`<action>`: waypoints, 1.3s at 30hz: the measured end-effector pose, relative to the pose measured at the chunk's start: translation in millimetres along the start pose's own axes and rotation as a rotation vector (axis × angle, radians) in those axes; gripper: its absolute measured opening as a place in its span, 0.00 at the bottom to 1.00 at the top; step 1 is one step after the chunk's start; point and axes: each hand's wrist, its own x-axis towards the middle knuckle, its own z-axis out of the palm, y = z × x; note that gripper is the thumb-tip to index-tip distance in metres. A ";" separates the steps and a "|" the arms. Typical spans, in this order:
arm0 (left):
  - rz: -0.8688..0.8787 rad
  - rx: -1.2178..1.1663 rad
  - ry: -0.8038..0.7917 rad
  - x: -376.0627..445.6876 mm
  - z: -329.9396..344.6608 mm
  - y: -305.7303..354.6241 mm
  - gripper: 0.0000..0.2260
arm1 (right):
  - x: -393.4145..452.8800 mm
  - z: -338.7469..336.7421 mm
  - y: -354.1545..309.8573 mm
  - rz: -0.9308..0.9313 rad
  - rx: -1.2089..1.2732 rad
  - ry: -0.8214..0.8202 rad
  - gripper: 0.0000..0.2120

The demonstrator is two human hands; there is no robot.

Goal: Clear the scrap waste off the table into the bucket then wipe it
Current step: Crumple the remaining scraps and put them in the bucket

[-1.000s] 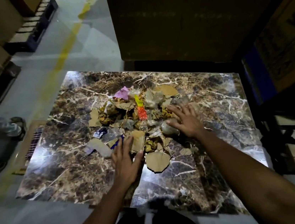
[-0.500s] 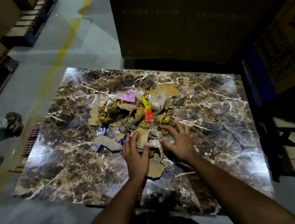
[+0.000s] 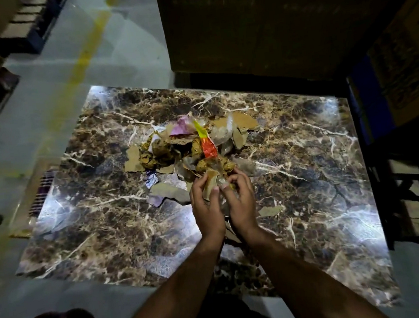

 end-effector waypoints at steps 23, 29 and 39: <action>-0.201 0.122 0.183 5.9 3.2 14.9 0.15 | -4.1 -10.7 -25.0 0.174 0.240 0.114 0.16; -0.094 0.303 0.134 8.9 -6.6 17.9 0.16 | 4.6 -22.7 -12.3 0.204 0.256 0.170 0.10; 0.868 0.755 -0.692 39.0 -6.0 59.4 0.27 | 22.8 -60.9 -7.1 0.124 0.104 -0.042 0.06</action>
